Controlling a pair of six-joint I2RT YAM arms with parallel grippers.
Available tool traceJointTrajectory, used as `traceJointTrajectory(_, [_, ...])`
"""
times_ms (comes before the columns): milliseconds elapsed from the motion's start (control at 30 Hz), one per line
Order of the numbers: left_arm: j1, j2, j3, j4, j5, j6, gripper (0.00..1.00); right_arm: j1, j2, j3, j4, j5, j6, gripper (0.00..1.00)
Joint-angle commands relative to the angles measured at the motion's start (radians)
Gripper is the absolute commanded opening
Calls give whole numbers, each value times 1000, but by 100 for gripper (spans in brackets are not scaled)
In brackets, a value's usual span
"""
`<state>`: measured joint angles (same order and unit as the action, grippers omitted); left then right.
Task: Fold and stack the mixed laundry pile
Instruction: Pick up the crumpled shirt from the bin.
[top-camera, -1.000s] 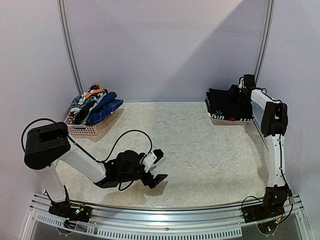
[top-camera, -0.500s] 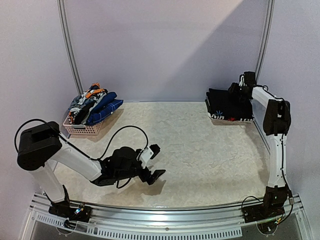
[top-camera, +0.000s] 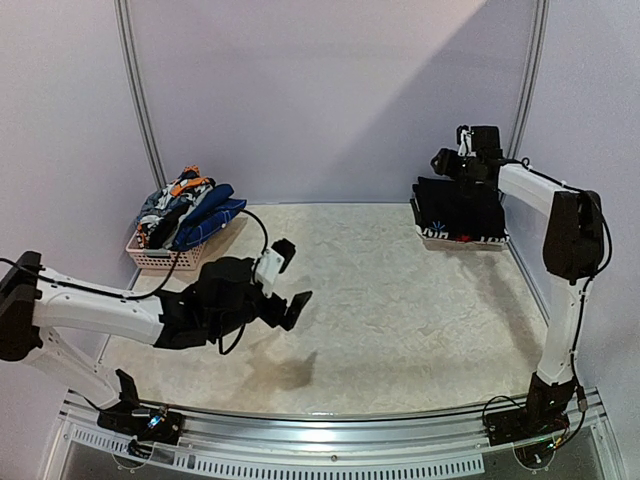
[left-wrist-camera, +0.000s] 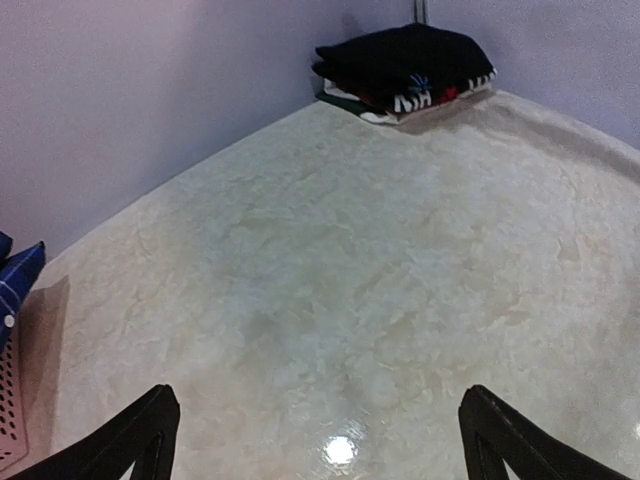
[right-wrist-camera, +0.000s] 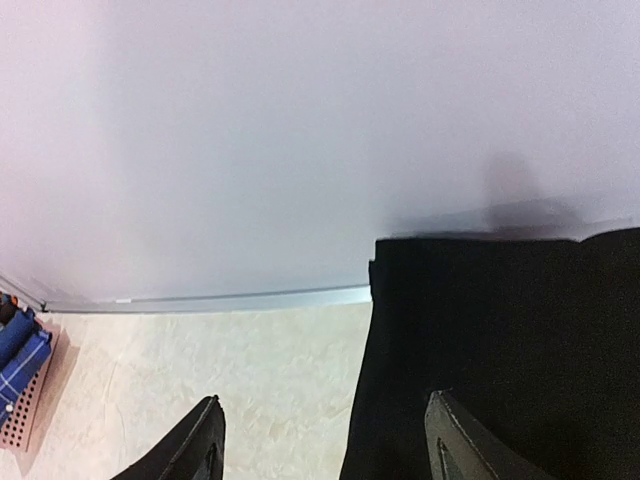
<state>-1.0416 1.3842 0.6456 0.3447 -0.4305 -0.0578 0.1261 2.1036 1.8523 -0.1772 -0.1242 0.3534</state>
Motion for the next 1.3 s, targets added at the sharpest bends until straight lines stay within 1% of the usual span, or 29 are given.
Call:
traceJointTrajectory(0, [39, -59, 72, -178, -129, 3, 100, 25, -101, -108, 38, 21, -15, 70])
traceJointTrajectory(67, [60, -59, 106, -220, -171, 11, 99, 49, -144, -155, 36, 23, -19, 70])
traceJointTrajectory(200, [126, -46, 178, -312, -199, 15, 100, 86, -223, -261, 25, 32, -24, 72])
traceJointTrajectory(400, [251, 9, 311, -441, -244, 14, 99, 110, -365, -464, 81, -18, 21, 73])
traceJointTrajectory(533, [336, 71, 406, -524, -300, -41, 99, 129, -455, -603, 141, -50, 74, 73])
traceJointTrajectory(667, [438, 123, 467, -592, -282, -132, 96, 156, -522, -697, 147, -54, 91, 73])
traceJointTrajectory(767, [513, 145, 480, -632, -255, -208, 93, 180, -566, -770, 168, -70, 119, 73])
traceJointTrajectory(900, [599, 164, 460, -639, -194, -286, 88, 201, -605, -840, 198, -75, 135, 73])
traceJointTrajectory(1100, [700, 198, 412, -564, -108, -364, 80, 214, -611, -852, 209, -88, 141, 73])
traceJointTrajectory(1267, [742, 237, 410, -548, -85, -402, 76, 220, -599, -846, 209, -97, 139, 73])
